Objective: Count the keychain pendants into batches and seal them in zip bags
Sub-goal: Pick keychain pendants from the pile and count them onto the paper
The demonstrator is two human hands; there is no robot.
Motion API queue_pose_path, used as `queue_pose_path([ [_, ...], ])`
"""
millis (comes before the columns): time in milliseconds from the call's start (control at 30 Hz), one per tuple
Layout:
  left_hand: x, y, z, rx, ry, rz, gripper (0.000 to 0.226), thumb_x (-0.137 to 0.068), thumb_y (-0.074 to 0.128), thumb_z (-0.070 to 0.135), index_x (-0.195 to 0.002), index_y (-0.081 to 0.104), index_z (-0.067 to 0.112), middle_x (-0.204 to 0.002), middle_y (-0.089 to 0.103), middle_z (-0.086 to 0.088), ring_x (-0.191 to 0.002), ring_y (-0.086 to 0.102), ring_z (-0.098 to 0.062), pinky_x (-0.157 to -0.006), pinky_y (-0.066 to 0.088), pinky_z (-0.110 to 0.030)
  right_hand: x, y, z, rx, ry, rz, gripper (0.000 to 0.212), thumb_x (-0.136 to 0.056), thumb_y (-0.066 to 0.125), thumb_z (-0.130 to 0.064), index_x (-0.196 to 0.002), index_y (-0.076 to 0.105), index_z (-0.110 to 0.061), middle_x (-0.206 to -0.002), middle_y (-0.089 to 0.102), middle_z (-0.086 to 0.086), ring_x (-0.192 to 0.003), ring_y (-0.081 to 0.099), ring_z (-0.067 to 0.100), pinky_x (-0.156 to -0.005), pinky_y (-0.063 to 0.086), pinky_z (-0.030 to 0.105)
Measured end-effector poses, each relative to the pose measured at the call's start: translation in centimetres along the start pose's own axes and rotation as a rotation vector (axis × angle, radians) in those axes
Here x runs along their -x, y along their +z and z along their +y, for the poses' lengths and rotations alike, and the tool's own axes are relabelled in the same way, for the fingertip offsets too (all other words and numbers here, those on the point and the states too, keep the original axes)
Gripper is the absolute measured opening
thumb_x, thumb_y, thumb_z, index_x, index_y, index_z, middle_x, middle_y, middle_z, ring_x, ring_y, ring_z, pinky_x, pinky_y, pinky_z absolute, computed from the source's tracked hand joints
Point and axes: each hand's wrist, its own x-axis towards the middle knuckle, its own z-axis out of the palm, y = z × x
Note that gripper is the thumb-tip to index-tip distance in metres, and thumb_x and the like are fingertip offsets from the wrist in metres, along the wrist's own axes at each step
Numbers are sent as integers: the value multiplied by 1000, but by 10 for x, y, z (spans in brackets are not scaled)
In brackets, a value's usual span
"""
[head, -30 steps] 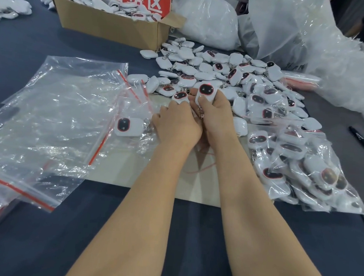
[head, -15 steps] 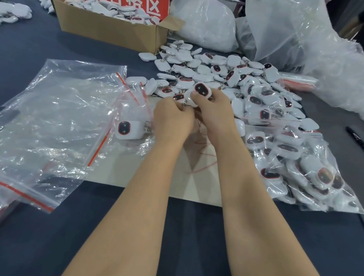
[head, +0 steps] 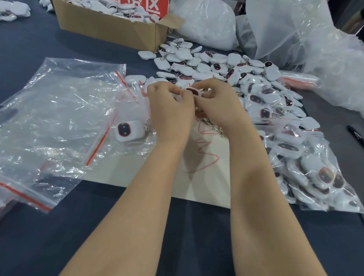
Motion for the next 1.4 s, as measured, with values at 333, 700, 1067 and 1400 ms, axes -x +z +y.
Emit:
queue_pose_path([
  [333, 10, -1, 13, -130, 220, 24, 4, -82, 57, 17, -79, 55, 18, -107, 55, 3, -100, 54, -21, -93, 38, -35, 0, 7, 3, 44, -41, -8, 25, -90, 56, -5, -67, 55, -16, -41, 47, -11, -34, 34, -1, -37, 27, 11],
  [700, 10, 3, 0, -54, 148, -76, 5, -87, 56, 16, -85, 51, 16, -100, 57, -2, -95, 52, -18, -84, 39, -26, -2, -6, 9, -68, 47, 137, 25, -86, 48, 2, -79, 65, -16, -60, 64, -4, -49, 47, 11, -49, 40, 23],
  [1067, 9, 6, -20, -709, 278, -276, 28, -88, 54, 21, -113, 52, 7, -123, 49, -12, -112, 45, -32, -87, 35, -39, -7, -1, 22, 857, 175, 64, 43, -92, 57, -22, -133, 48, -13, -135, 46, 13, -121, 48, 33, -97, 42, 37],
  [1400, 13, 7, -16, -765, 301, -310, 25, -90, 47, 24, -108, 55, 9, -111, 58, -10, -105, 50, -32, -85, 35, -39, -7, -8, 23, 494, 124, 339, 28, -98, 38, -11, -119, 55, -4, -113, 62, 14, -89, 57, 25, -72, 42, 30],
])
